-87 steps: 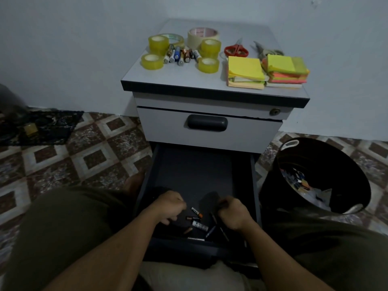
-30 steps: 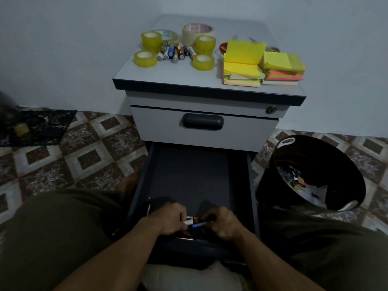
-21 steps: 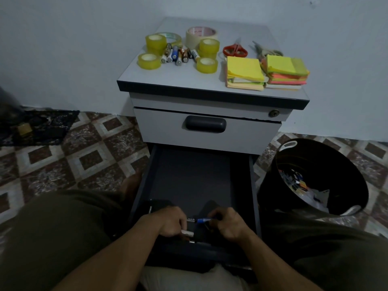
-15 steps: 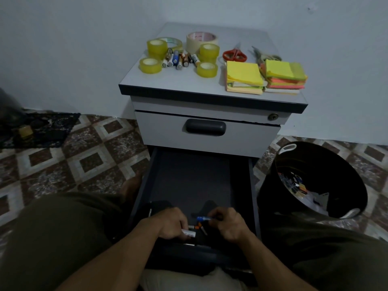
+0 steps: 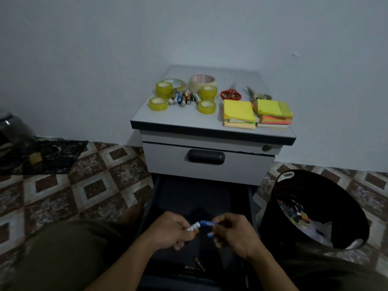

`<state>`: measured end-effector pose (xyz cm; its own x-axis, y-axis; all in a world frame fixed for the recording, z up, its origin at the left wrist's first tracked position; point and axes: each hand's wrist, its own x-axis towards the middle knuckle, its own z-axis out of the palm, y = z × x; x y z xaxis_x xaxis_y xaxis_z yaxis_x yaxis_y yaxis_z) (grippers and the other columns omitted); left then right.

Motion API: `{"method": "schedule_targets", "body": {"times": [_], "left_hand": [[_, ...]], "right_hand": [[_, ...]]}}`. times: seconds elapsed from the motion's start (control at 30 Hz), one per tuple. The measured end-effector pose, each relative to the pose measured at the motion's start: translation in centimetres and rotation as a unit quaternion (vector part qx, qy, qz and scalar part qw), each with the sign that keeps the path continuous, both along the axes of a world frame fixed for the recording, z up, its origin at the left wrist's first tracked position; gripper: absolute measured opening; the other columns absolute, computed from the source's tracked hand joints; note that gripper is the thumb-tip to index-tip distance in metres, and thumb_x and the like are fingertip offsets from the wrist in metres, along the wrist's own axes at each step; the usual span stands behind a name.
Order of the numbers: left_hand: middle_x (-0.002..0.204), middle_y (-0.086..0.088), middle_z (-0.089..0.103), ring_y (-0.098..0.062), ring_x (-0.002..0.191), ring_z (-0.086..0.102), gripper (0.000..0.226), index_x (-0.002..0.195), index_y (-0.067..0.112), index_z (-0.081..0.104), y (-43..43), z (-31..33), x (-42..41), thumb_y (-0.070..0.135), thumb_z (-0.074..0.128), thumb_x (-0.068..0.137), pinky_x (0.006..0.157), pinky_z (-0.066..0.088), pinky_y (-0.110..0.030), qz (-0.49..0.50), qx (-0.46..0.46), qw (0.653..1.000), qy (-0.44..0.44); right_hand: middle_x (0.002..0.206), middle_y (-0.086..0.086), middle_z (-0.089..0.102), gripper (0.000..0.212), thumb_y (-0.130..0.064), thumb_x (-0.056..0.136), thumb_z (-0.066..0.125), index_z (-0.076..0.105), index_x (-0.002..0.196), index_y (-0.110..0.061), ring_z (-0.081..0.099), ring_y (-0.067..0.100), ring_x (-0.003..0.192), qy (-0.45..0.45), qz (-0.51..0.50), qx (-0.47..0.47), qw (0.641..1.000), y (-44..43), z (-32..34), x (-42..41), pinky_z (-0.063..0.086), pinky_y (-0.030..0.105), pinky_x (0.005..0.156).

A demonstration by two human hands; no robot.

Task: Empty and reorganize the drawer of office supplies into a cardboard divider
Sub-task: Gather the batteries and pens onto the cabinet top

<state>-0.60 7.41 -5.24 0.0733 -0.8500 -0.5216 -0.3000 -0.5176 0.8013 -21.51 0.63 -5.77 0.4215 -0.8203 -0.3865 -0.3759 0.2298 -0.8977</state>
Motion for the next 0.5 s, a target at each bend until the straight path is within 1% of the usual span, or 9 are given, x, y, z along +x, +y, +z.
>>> {"method": "schedule_targets", "body": {"times": [0.03, 0.1, 0.17, 0.23, 0.33, 0.4, 0.47, 0.5], "left_hand": [[0.077, -0.006, 0.072, -0.012, 0.061, 0.063, 0.011, 0.093, 0.007, 0.074, -0.1, 1.0, 0.2, 0.014, 0.077, 0.084, 0.059, 0.054, -0.026, 0.013, -0.008, 1.0, 0.011], [0.073, -0.006, 0.07, -0.012, 0.058, 0.063, 0.013, 0.094, 0.003, 0.073, -0.2, 3.3, 0.6, 0.01, 0.078, 0.084, 0.057, 0.053, -0.026, 0.043, -0.03, 0.998, 0.026], [0.07, -0.009, 0.067, -0.013, 0.054, 0.061, 0.013, 0.094, 0.0, 0.072, -0.4, 5.9, 1.0, 0.007, 0.077, 0.084, 0.052, 0.053, -0.025, 0.079, -0.055, 0.995, 0.031], [0.068, -0.012, 0.067, -0.014, 0.052, 0.061, 0.012, 0.091, -0.001, 0.072, -0.6, 8.7, 1.6, 0.006, 0.078, 0.083, 0.05, 0.053, -0.024, 0.108, -0.075, 0.991, 0.028], [0.062, -0.014, 0.068, -0.017, 0.049, 0.061, 0.013, 0.086, -0.002, 0.072, -1.6, 13.0, 2.8, 0.006, 0.08, 0.08, 0.047, 0.052, -0.025, 0.154, -0.106, 0.982, 0.016], [0.058, -0.014, 0.067, -0.016, 0.045, 0.059, 0.013, 0.084, -0.003, 0.072, -2.5, 16.1, 3.7, 0.007, 0.08, 0.081, 0.044, 0.051, -0.024, 0.175, -0.134, 0.975, 0.003], [0.054, -0.013, 0.064, -0.015, 0.042, 0.057, 0.014, 0.082, -0.006, 0.071, -3.7, 19.1, 4.5, 0.006, 0.079, 0.082, 0.042, 0.049, -0.023, 0.191, -0.163, 0.968, -0.002], [0.054, -0.012, 0.064, -0.014, 0.041, 0.057, 0.014, 0.082, -0.007, 0.071, -4.5, 20.5, 4.9, 0.005, 0.078, 0.082, 0.041, 0.049, -0.022, 0.201, -0.177, 0.964, -0.001]], "right_hand": [[0.072, 0.015, 0.073, 0.003, 0.002, 0.092, 0.063, 0.065, 0.094, 0.001, 0.063, 0.022, 0.057, -0.02, -0.007, 0.0, 1.0, -0.2, 1.2, 0.1, 0.055, 0.035, 0.059], [0.069, 0.014, 0.07, 0.006, 0.008, 0.089, 0.064, 0.063, 0.094, 0.005, 0.063, 0.02, 0.055, -0.064, -0.028, -0.001, 0.998, -0.3, 4.0, 0.3, 0.055, 0.03, 0.055], [0.07, 0.019, 0.068, 0.01, 0.013, 0.084, 0.066, 0.063, 0.092, 0.008, 0.064, 0.021, 0.054, -0.101, -0.048, -0.002, 0.994, -0.4, 7.1, 0.5, 0.055, 0.027, 0.051], [0.073, 0.025, 0.067, 0.012, 0.013, 0.08, 0.07, 0.065, 0.091, 0.01, 0.065, 0.025, 0.056, -0.122, -0.056, -0.017, 0.991, -0.7, 10.3, 0.9, 0.056, 0.028, 0.053], [0.075, 0.032, 0.065, 0.008, 0.012, 0.08, 0.071, 0.067, 0.084, 0.007, 0.065, 0.029, 0.059, -0.141, -0.058, -0.076, 0.985, -1.6, 15.4, 1.8, 0.057, 0.031, 0.057], [0.072, 0.025, 0.065, 0.008, 0.012, 0.081, 0.07, 0.066, 0.083, 0.006, 0.067, 0.031, 0.061, -0.162, -0.069, -0.111, 0.978, -3.1, 18.4, 2.8, 0.059, 0.03, 0.056], [0.073, 0.018, 0.071, 0.009, 0.01, 0.081, 0.072, 0.066, 0.084, 0.003, 0.071, 0.032, 0.065, -0.16, -0.077, -0.15, 0.973, -5.1, 20.8, 4.2, 0.062, 0.036, 0.061], [0.076, 0.02, 0.073, 0.01, 0.008, 0.08, 0.073, 0.067, 0.084, 0.001, 0.072, 0.032, 0.066, -0.154, -0.082, -0.171, 0.97, -6.4, 21.9, 5.0, 0.062, 0.039, 0.065]]}}
